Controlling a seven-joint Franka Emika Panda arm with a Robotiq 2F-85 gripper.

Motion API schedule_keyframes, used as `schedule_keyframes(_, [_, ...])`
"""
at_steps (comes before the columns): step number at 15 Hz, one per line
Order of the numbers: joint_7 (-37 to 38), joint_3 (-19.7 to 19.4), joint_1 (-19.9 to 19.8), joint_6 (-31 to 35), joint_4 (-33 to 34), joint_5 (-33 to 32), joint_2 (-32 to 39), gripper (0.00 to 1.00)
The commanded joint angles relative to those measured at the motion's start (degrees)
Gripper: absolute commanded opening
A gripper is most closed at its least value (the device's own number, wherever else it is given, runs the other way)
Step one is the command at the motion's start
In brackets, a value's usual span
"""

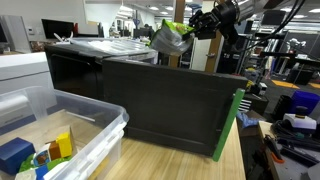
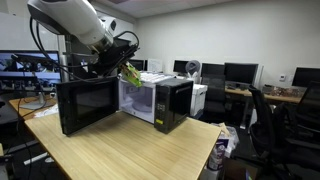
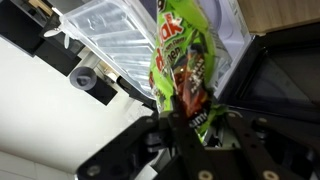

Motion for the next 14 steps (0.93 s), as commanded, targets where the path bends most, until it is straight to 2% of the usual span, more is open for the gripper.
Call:
schedule_keyframes(1, [2.22, 0.87, -1.17, -0.07, -2.22, -2.26, -0.86, 0.07])
schedule_keyframes(14, [2.97, 1.56, 0.61, 1.43, -2.24, 0.28, 0.09, 0.07])
